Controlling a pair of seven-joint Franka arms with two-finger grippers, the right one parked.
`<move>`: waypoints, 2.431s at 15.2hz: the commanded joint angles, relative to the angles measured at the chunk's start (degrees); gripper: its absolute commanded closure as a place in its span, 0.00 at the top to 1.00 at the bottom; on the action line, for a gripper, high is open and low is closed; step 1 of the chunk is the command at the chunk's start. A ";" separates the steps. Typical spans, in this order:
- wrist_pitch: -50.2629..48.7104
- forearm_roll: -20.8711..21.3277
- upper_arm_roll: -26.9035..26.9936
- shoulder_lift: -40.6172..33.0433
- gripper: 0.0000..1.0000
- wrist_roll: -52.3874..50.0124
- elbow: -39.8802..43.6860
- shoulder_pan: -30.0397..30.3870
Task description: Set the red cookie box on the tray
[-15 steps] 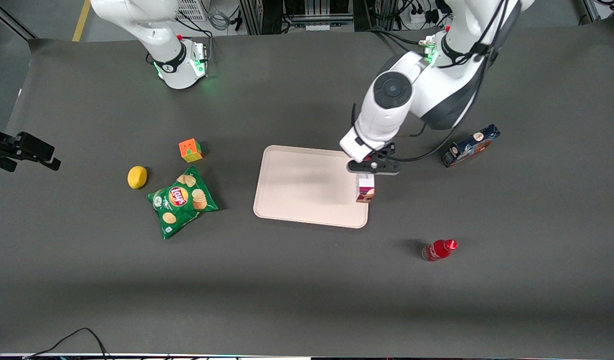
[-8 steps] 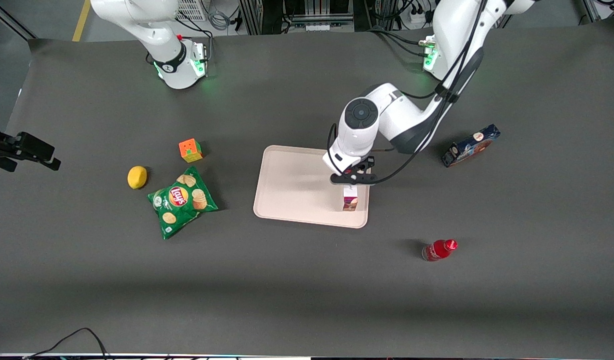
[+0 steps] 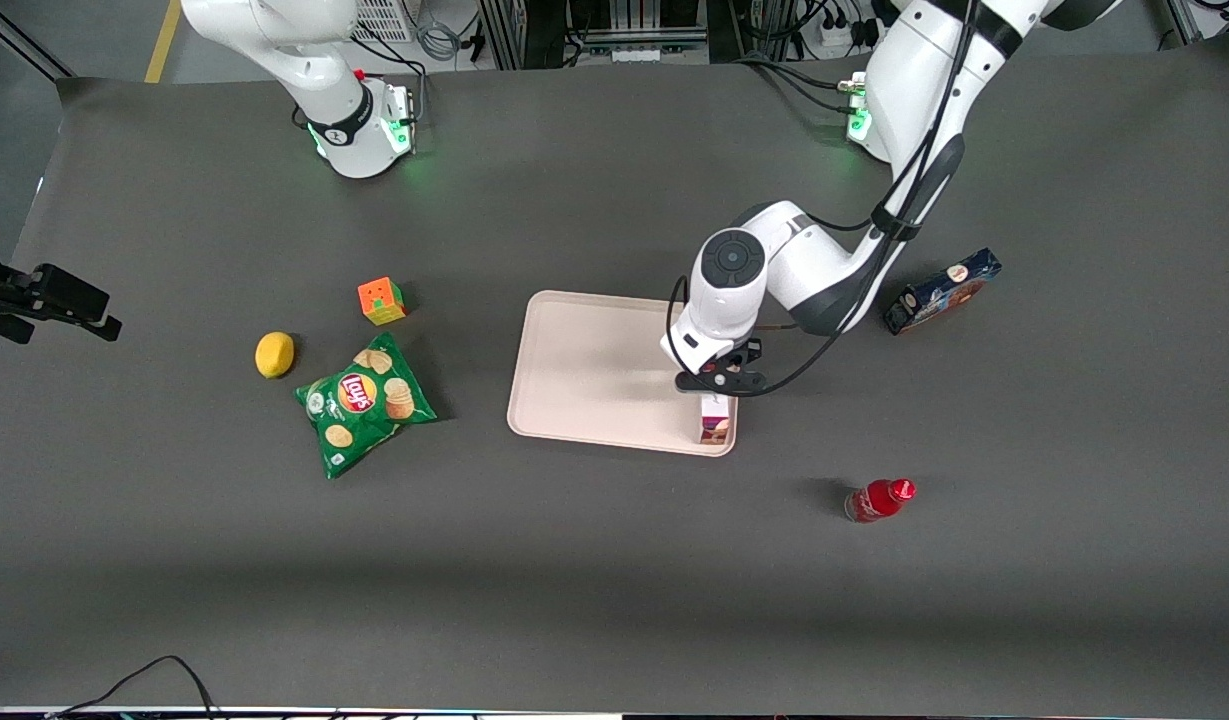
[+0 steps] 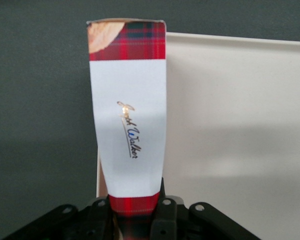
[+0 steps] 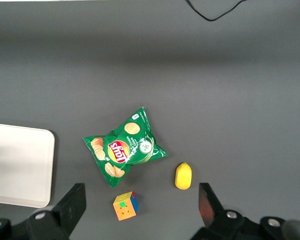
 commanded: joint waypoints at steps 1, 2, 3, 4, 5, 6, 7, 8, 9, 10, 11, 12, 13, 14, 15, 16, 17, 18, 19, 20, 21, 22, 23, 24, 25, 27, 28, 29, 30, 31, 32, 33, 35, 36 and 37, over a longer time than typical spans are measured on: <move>0.94 1.31 1.60 0.26 0.04 -0.81 0.45 -1.49; 0.94 1.31 1.60 0.34 0.04 -0.81 0.53 -1.58; 0.94 1.31 1.60 0.34 0.08 -0.81 0.54 -1.58; 0.94 1.31 1.60 0.34 0.17 -0.81 0.54 -1.58; 1.03 1.31 1.77 0.34 0.37 -0.81 0.54 -1.58; 1.03 1.23 1.95 0.34 0.59 -0.90 0.54 -1.58; 1.38 1.23 2.04 0.43 0.72 -1.25 0.54 -1.66; 1.82 1.23 2.04 0.43 0.82 -1.60 0.45 -1.67; 1.73 1.05 2.04 0.61 0.93 -1.77 0.53 -1.75; 1.73 0.61 2.21 0.52 1.00 -1.78 0.54 -1.84; 1.65 0.52 2.65 0.26 1.00 -1.78 0.62 -1.75; 1.56 0.44 2.83 0.00 1.00 -1.78 0.88 -1.75; 0.51 0.26 2.83 -0.35 1.00 -1.78 1.67 -1.75; -0.19 -0.09 2.83 -1.14 1.00 -1.78 2.03 -1.67; -1.68 -0.88 2.74 -2.11 1.00 -1.34 2.55 -1.58; -3.70 -2.10 2.74 -3.16 1.00 -0.99 3.60 -1.40; -5.98 -3.59 2.74 -4.30 1.00 -0.03 5.00 -1.23; -8.35 -5.35 2.83 -5.53 1.00 2.85 6.41 -1.05; -10.64 -7.37 2.92 -7.11 1.00 6.36 7.47 -0.35; -12.57 -9.39 3.96 -9.13 1.00 9.53 8.00 0.52; -14.07 -10.98 5.80 -11.50 1.00 12.69 8.09 0.88; -15.74 -12.38 7.47 -14.13 1.00 15.77 8.01 1.58; -18.19 -13.96 8.88 -16.59 1.00 18.93 8.27 2.89; -21.18 -15.63 10.55 -18.79 1.00 22.53 8.97 4.38; -23.99 -16.95 12.48 -21.25 1.00 24.74 9.50 5.18; -29.27 -16.97 17.05 -25.74 1.00 26.60 10.72 6.85; -31.73 -16.79 18.29 -27.76 1.00 29.22 11.17 7.82; -34.02 -16.53 19.52 -29.61 1.00 32.82 11.43 8.96; -35.87 -16.62 20.75 -31.10 1.00 36.51 11.61 10.01; -37.62 -17.05 22.50 -32.34 1.00 39.50 11.70 10.72; -39.03 -17.14 24.08 -33.48 1.00 41.79 11.70 11.16; -40.09 -17.23 25.32 -34.36 1.00 43.82 11.70 11.25; -42.20 -17.75 26.29 -36.12 1.00 44.54 11.78 11.25; -43.17 -19.15 26.30 -36.74 1.00 44.54 12.05 11.34; -44.22 -20.21 26.56 -36.92 1.00 44.54 12.66 11.60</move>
